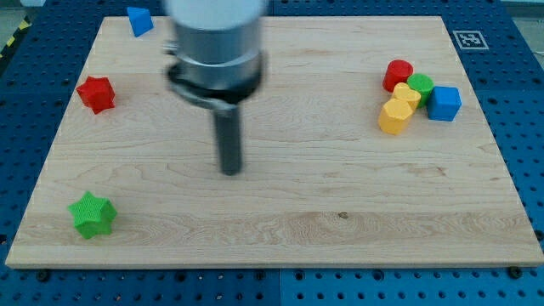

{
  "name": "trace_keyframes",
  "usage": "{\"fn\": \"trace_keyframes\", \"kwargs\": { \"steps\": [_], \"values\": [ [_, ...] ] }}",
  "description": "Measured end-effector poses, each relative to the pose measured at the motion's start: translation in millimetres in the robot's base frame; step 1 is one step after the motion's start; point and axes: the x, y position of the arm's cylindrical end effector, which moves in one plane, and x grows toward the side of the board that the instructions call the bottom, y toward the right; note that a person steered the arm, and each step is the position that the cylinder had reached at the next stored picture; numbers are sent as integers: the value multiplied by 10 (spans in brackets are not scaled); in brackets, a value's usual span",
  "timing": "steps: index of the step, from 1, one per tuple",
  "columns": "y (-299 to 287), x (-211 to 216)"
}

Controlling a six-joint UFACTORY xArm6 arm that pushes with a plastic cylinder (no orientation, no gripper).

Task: Push the green star into the yellow blocks

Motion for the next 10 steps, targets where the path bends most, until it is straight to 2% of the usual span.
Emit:
{"fn": "trace_keyframes", "kwargs": {
  "steps": [2,3,4,6,7,9,10],
  "values": [
    [-2134,38],
    [-2140,270],
    [-2114,944],
    [-1966,890],
    [-1614,737],
    [-896,994],
    [-701,871]
  ]
}}
